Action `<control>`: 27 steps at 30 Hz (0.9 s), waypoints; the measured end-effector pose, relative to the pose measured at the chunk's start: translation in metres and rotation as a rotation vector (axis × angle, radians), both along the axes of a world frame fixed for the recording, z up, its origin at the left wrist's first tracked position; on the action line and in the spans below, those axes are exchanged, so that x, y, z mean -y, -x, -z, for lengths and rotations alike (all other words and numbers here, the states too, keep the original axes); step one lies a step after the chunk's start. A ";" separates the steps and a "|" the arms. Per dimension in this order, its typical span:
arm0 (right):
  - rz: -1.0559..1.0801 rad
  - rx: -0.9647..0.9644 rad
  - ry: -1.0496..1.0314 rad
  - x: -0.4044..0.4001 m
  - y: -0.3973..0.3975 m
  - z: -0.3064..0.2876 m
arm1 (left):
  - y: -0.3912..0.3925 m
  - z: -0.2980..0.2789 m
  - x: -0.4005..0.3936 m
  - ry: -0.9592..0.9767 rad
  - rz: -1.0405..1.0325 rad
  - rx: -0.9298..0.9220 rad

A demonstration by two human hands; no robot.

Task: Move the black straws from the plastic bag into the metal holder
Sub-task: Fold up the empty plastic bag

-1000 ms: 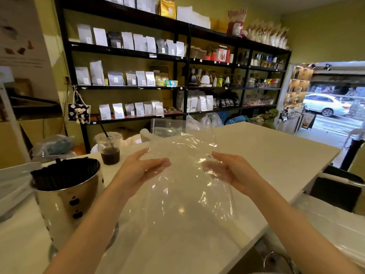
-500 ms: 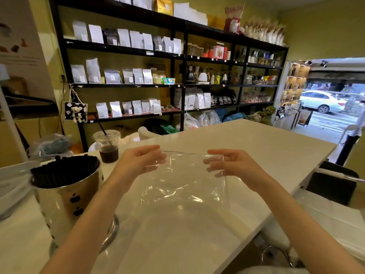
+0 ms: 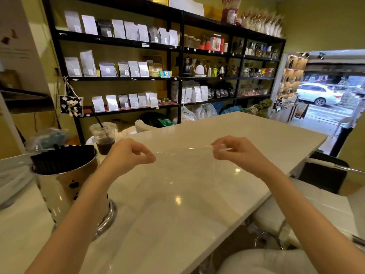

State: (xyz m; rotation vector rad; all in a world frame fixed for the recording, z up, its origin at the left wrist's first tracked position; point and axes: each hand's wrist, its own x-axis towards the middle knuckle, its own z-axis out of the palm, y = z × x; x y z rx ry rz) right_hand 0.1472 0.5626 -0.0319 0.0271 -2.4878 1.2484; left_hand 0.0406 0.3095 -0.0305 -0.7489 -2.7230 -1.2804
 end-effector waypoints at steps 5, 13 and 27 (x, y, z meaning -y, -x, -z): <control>-0.148 0.063 0.245 0.000 -0.026 -0.011 | -0.022 -0.003 0.009 -0.156 0.226 0.340; -0.284 0.208 0.456 0.014 -0.033 0.003 | -0.087 0.032 0.047 -0.176 0.479 0.794; -0.513 0.620 1.001 0.087 -0.134 0.090 | -0.302 0.128 0.068 -0.653 0.050 1.056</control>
